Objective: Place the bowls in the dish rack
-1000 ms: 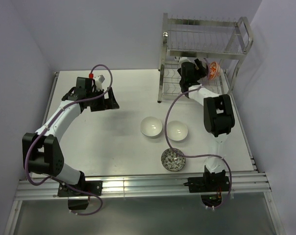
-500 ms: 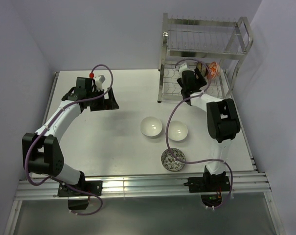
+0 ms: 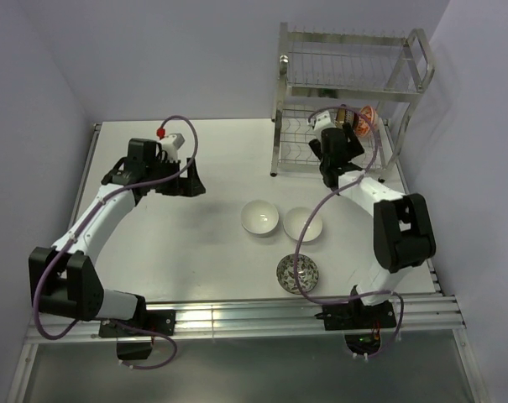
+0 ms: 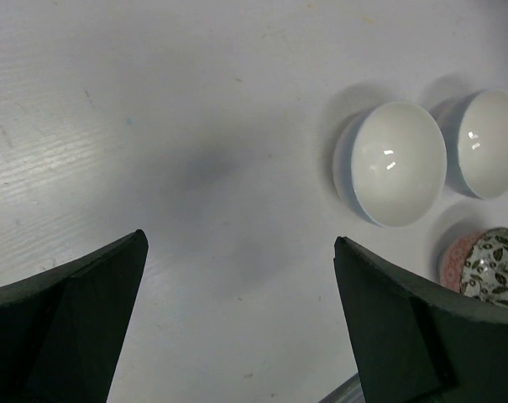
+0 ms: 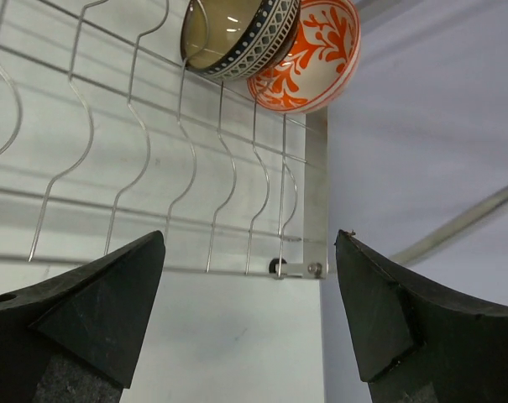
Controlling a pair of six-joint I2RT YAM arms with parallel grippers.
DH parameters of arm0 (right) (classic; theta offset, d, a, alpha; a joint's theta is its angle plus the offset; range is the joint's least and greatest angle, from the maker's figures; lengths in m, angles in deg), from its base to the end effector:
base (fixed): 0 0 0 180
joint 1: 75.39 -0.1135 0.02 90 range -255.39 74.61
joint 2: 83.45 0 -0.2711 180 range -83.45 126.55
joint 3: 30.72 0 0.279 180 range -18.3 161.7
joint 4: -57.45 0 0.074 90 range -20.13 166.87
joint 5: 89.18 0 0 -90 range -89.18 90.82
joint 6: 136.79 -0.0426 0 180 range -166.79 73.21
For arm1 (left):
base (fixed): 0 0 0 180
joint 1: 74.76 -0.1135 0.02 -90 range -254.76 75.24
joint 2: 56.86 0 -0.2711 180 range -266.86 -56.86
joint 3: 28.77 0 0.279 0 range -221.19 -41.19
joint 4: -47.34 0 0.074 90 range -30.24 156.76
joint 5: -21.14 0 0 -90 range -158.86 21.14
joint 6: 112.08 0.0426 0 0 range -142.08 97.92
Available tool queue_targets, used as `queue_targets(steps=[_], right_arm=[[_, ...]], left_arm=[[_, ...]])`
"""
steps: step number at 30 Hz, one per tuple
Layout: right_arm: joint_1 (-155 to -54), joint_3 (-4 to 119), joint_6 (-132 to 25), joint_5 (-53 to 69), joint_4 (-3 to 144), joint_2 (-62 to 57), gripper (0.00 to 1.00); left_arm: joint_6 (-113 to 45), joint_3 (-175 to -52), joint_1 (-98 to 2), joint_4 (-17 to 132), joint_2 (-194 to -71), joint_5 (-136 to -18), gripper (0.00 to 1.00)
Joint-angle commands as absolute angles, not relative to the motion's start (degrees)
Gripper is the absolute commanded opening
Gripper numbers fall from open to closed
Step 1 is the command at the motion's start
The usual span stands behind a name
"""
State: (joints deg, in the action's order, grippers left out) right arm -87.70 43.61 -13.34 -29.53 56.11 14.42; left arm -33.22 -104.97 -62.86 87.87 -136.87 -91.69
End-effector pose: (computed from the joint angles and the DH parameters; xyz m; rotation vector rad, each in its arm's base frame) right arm 0.4105 0.0675 0.2288 -0.4299 1.9312 -0.7589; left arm 0.3218 -0.0847 0.2828 0.2159 2.3544 -0.6641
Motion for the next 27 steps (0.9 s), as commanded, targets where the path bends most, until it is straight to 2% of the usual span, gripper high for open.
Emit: queue_targets(steps=[1,5,10,17,18,22,27], right_arm=[[-88.5,40.7,-16.2,-26.6,60.0,7.4,0.89],[-88.5,37.3,-18.0,-21.0,66.5,-0.5,0.90],[-89.0,31.8,-18.0,-13.0,74.3,-11.1,0.90],[-88.5,28.6,-19.5,0.5,86.6,-24.7,0.90],[-88.2,28.5,-19.4,5.3,88.7,-26.4,0.90],[-87.8,27.3,-13.9,14.1,99.8,-33.3,0.88],[-87.3,26.3,-9.3,19.2,107.9,-38.1,0.86]], left_arm=[[-27.6,-102.8,-61.4,85.6,-132.3,-96.8,0.99],[-22.7,-99.6,-59.3,86.2,-127.5,-101.1,0.97],[-16.3,-96.5,-50.1,88.3,-124.7,-99.3,0.94],[-21.6,-96.3,-35.5,86.5,-131.6,-96.2,0.87],[-25.6,-96.9,-34.1,85.7,-132.7,-97.3,0.87],[-28.4,-97.7,-34.0,82.6,-134.8,-100.3,0.84],[-33.8,-96.2,-32.6,76.8,-135.9,-101.8,0.84]])
